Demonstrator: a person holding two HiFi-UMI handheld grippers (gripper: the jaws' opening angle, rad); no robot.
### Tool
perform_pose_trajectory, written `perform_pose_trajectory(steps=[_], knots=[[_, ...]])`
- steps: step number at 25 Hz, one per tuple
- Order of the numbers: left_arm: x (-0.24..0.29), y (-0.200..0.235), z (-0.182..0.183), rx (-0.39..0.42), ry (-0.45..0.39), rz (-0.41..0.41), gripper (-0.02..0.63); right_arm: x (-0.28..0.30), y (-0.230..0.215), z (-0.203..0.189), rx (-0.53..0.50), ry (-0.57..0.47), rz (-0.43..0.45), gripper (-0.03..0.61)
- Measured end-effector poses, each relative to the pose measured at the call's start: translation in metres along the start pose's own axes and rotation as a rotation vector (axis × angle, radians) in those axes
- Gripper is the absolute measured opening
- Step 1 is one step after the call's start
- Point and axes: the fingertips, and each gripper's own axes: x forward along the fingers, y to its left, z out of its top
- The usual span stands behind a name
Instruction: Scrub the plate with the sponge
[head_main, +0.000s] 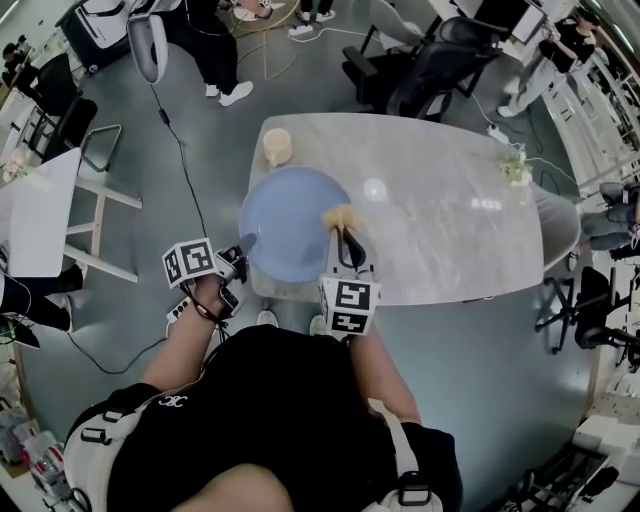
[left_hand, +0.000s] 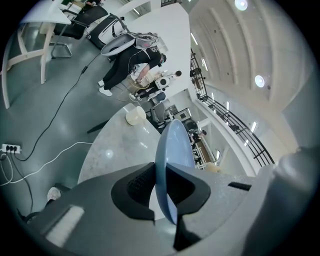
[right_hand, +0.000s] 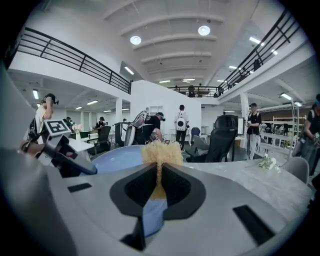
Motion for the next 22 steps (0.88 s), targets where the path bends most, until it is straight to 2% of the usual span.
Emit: perform_pose_trajectory(steps=[3,12,22], knots=[[0.001,-0.011,-0.008,0.021,0.019,-0.03,0.049,0.005,-0.005,-0.007,-0.002,0.056,-0.034,0.031],[0.003,-0.031,-0.017,0.16,0.06,-0.065,0.052,0.01,-0.022,-0.029,0.033,0.183,-0.111,0.032],[0.001,-0.051,-0.035,0.35,0.111,-0.086,0.058,0.003,-0.043,-0.053,0.103,0.3,-0.157,0.032]])
